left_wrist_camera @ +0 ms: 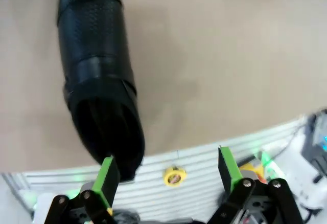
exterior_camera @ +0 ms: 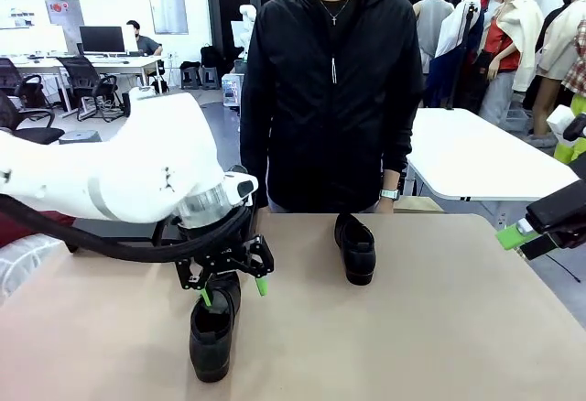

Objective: Organize the shoes by placing them on the stand.
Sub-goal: Place the Shoe from the middle of the table onto the Shoes Stand, then pick up one Shoe and place it in the middle of the table.

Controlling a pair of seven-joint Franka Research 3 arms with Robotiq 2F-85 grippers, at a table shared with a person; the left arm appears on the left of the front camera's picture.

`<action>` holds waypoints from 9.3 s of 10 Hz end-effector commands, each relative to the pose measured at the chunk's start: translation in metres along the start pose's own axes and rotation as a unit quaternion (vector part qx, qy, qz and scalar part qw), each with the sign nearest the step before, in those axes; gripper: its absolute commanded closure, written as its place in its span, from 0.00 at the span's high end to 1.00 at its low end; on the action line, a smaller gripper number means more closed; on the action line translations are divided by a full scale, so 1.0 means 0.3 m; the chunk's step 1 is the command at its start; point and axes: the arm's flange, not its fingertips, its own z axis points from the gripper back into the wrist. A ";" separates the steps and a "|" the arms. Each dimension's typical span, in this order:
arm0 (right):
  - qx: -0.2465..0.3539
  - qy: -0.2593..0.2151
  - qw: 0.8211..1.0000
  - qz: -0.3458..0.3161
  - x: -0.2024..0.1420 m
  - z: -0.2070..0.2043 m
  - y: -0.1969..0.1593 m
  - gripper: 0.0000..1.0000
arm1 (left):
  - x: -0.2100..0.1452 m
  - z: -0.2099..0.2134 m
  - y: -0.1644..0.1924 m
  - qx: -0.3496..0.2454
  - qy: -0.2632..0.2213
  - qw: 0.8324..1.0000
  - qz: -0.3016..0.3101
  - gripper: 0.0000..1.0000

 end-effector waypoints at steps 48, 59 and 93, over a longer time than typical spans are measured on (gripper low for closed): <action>0.005 -0.002 1.000 -0.001 -0.008 0.004 -0.004 1.00 | 1.016 0.342 1.009 0.169 -0.136 0.976 0.027 0.00; 0.005 -0.002 1.000 -0.001 -0.008 0.004 -0.004 1.00 | 0.534 0.610 0.796 0.106 -0.141 0.984 -0.031 1.00; -0.308 0.087 0.945 -0.071 0.898 -0.637 -0.013 1.00 | -0.182 0.508 0.800 -0.134 -0.024 0.954 -0.268 1.00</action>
